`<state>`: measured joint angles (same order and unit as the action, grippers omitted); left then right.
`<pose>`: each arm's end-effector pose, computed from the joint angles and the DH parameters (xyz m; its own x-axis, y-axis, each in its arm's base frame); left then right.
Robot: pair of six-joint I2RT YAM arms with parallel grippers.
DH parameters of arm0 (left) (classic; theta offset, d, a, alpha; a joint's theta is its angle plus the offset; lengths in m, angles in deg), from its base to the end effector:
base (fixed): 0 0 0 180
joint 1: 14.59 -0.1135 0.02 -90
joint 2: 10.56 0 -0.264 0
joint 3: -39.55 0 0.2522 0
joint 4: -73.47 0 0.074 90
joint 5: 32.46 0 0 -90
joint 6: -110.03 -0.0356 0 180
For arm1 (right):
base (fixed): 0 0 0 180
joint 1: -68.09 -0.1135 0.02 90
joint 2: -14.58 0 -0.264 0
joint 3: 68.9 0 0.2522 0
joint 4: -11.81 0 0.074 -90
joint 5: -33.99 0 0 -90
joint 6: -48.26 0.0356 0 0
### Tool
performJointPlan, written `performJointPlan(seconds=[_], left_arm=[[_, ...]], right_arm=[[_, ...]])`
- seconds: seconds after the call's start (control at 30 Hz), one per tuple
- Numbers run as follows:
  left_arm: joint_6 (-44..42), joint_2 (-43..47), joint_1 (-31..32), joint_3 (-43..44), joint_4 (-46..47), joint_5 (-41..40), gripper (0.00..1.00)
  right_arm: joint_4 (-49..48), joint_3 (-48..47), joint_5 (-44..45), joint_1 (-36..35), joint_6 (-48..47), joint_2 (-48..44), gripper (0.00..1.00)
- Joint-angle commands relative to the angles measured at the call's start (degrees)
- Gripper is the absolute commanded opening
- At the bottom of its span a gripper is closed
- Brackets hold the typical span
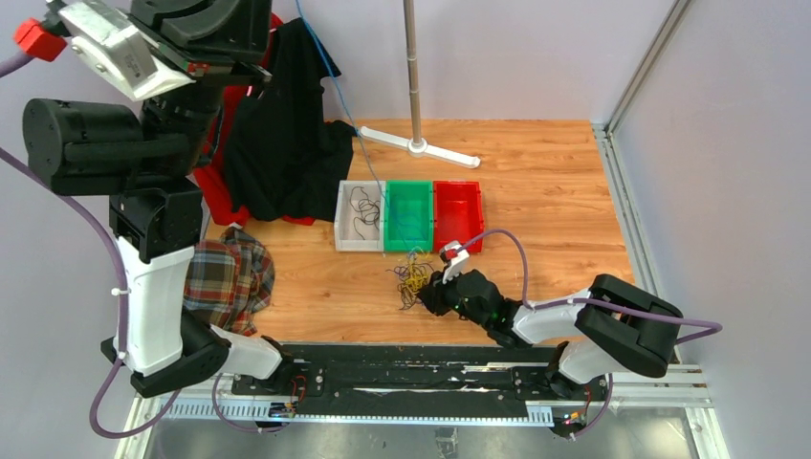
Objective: Untangle the cables
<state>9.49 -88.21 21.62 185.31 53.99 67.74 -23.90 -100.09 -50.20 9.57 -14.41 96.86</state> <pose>0.1009 -0.0817 0.6872 0.7189 -0.3032 -0.6255 0.5537 0.7938 0.2515 0.1328 0.2100 0.1498 -0.4892 0.0758 -0.8689 -0.6449 0.6393 0.4188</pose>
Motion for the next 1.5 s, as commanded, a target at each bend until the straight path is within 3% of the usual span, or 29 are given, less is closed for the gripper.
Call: performJointPlan(seconds=[0.0,0.1,0.4,0.5,0.7,0.77,0.87,0.97,1.13,1.47], left_arm=[[-1.7,-0.3,0.4,3.3,6.8,-0.7,0.01],[-2.7,-0.3,0.4,3.4,8.3,-0.7,0.01],[-13.5,-6.7,0.4,14.5,19.0,-2.7,0.01],[-13.5,-8.7,0.4,17.0,22.0,-1.1,0.01],[-10.6,2.0,0.4,-5.9,21.4,6.1,0.00],[-10.6,4.2,0.4,-10.8,20.2,7.3,0.00],[-10.1,6.2,0.4,-15.0,17.2,8.3,0.00],[-9.8,7.9,0.4,-19.4,15.0,9.8,0.01],[-9.7,10.1,0.4,-27.2,11.8,11.5,0.00],[-13.2,5.4,0.4,-31.0,6.7,11.7,0.00]], right_arm=[[2.1,1.5,1.7,-0.6,0.7,-0.6,0.11],[3.0,1.8,2.4,-0.7,0.9,-0.8,0.01],[4.4,3.7,4.5,-0.6,1.9,-1.6,0.01],[4.2,3.9,4.5,-0.7,1.9,-1.2,0.01],[7.3,2.6,5.0,-0.6,0.2,-4.6,0.02],[10.2,1.4,5.1,-0.6,-0.7,-7.7,0.08],[14.0,-0.1,5.3,-0.6,-2.6,-12.5,0.33],[19.0,-2.0,6.1,-0.6,-4.3,-18.0,0.50],[24.8,-4.8,7.9,-0.5,-7.0,-25.5,0.59],[27.8,-7.4,14.0,-0.4,-8.2,-30.2,0.59]])
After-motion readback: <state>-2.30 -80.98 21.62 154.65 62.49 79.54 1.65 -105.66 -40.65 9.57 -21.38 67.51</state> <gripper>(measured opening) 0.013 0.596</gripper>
